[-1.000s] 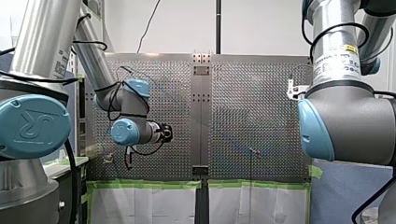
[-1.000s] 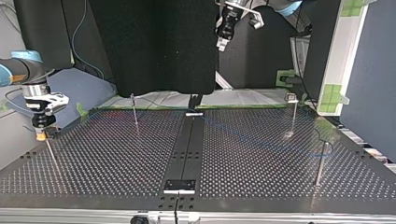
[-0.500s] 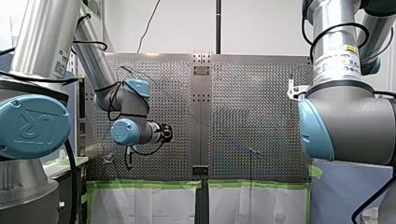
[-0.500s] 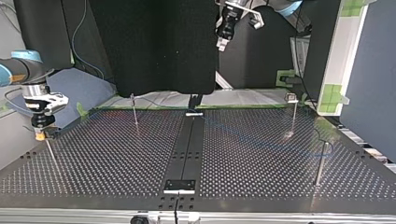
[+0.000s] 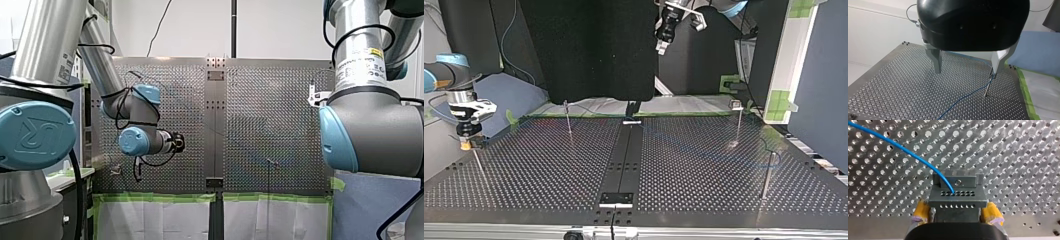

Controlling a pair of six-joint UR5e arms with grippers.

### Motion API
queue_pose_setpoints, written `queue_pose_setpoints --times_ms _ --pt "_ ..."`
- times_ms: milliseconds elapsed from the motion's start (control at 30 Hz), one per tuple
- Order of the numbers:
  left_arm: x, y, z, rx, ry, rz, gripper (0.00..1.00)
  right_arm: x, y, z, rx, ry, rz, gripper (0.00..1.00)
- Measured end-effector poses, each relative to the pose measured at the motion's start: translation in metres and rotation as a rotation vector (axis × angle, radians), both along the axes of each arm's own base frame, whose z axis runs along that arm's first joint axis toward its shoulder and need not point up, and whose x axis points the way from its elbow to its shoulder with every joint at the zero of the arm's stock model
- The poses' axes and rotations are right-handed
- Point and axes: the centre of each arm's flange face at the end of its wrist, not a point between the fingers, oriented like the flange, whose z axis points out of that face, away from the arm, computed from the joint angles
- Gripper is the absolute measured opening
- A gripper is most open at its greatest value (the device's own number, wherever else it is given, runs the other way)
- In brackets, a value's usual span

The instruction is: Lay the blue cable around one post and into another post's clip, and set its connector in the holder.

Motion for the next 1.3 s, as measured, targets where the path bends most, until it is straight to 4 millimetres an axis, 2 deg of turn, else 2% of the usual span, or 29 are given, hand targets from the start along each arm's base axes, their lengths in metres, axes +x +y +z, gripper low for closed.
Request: queue_pose_setpoints --times_ms 900,1300 --pt "0.0 0.0 0.0 0.007 0.002 0.0 1.0 -0.014 -0.003 0.001 0.005 -0.008 -0.122 1.0" --pt "-0.001 0.0 -0.001 0.008 0.004 0.0 1.0 -0.024 0.002 -0.005 0.064 -0.002 -0.219 1.0"
